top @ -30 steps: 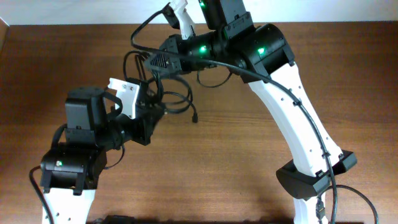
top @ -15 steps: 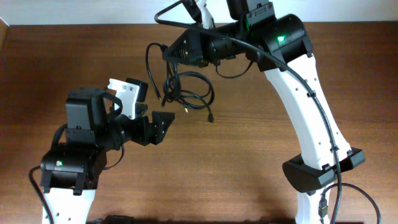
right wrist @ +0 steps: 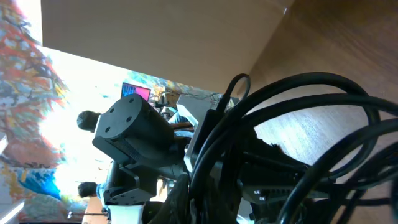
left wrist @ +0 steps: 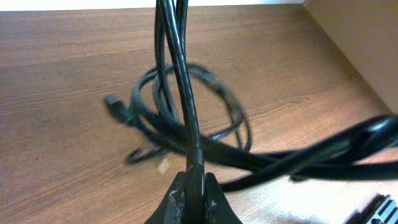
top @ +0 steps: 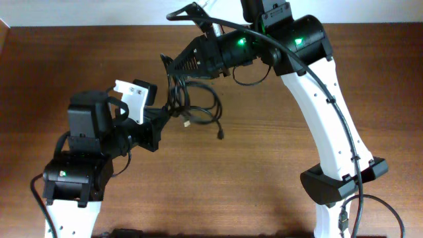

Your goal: Untangle cables

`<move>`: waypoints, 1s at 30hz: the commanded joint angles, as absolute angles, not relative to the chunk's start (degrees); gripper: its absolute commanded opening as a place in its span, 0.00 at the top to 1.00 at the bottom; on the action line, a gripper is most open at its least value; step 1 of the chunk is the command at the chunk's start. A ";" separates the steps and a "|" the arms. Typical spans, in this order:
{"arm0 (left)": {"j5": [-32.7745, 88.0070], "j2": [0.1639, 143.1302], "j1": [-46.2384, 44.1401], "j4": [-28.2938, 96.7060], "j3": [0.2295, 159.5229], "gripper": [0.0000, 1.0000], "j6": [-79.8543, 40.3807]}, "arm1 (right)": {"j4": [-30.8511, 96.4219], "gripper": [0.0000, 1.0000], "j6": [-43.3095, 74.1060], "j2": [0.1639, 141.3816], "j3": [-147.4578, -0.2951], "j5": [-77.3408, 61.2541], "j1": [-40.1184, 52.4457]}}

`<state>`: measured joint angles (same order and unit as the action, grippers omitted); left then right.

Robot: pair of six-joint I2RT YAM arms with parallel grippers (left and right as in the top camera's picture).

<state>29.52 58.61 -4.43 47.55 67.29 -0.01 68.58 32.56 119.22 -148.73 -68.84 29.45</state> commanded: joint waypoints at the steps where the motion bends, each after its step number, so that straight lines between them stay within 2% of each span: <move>1: 29.10 58.48 -4.49 47.83 67.55 0.95 0.23 | 68.31 0.96 31.81 117.99 -150.23 -68.51 29.54; 2: 29.10 58.48 -4.49 47.88 67.55 0.92 0.23 | 68.31 0.96 31.81 117.99 -150.23 -68.51 29.52; 6: 29.08 58.37 -4.43 49.04 67.55 0.94 0.23 | 68.69 0.96 31.77 117.99 -150.23 -62.08 28.80; 8: 26.68 56.77 -4.43 49.10 67.64 0.91 0.21 | 71.50 0.96 29.39 117.99 -150.23 -58.22 28.08; 11: 16.19 51.22 -4.43 49.15 70.04 0.87 -0.84 | 81.82 0.88 21.67 117.99 -150.21 -47.64 26.92; 14: 7.40 45.56 -4.43 49.15 72.53 0.83 -0.84 | 85.84 0.90 17.50 117.99 -150.21 -42.54 26.81; 16: 7.42 44.05 -4.43 49.60 72.55 0.83 -1.10 | 86.63 0.92 17.10 118.02 -150.21 -38.39 26.83; 17: 7.44 43.97 -4.43 50.24 72.55 0.81 -2.15 | 88.53 0.67 16.19 118.02 -150.17 -34.54 26.81; 19: 7.68 43.94 -4.43 50.81 72.55 0.72 -2.59 | 91.61 0.57 14.98 118.02 -150.10 -30.65 26.83; 20: 7.66 43.97 -4.43 51.40 72.55 0.63 -3.90 | 93.41 0.55 14.98 118.02 -149.75 -28.60 26.83; 23: 7.97 43.97 -4.45 53.30 72.55 0.39 -7.05 | 97.34 0.55 8.67 118.30 -147.22 -27.16 27.77; 25: 11.09 43.94 -4.45 53.71 72.55 0.27 -7.84 | 97.32 0.55 3.31 118.34 -143.26 -27.11 29.47; 30: 10.22 44.01 -4.45 53.67 72.55 0.21 -19.35 | 93.97 0.55 -15.07 118.34 -122.34 -27.14 35.57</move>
